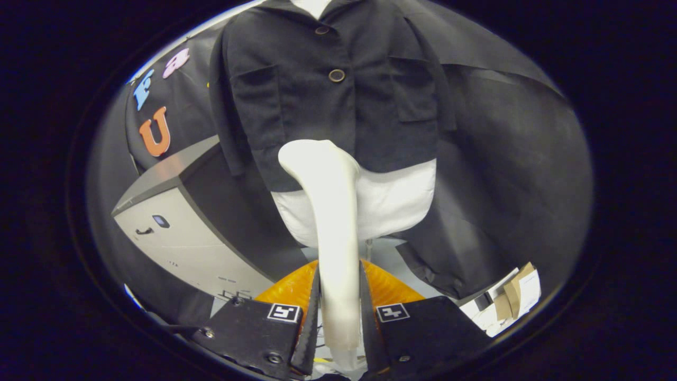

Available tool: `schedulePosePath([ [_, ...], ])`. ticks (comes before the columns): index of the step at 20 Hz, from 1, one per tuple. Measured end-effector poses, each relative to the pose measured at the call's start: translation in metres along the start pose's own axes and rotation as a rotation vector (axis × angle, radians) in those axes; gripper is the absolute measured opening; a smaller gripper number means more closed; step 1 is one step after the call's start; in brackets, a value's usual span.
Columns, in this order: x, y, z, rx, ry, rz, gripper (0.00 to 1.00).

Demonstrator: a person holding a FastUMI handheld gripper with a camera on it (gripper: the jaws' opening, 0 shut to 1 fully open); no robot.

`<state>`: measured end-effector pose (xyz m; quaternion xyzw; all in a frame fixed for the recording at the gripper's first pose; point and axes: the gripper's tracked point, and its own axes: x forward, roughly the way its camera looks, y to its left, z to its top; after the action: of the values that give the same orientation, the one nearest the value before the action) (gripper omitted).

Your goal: Iron the clothes twice with a garment steamer, once on the left side and once on the right side.

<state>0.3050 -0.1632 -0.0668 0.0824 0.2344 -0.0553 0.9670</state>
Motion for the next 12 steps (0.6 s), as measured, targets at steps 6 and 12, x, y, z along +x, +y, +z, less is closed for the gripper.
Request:
schedulePosePath([
  [6,-0.048,-0.038,0.058,0.08,-0.118,-0.012,0.39],
  [12,-0.095,-0.068,0.147,0.121,-0.278,-0.019,0.39],
])
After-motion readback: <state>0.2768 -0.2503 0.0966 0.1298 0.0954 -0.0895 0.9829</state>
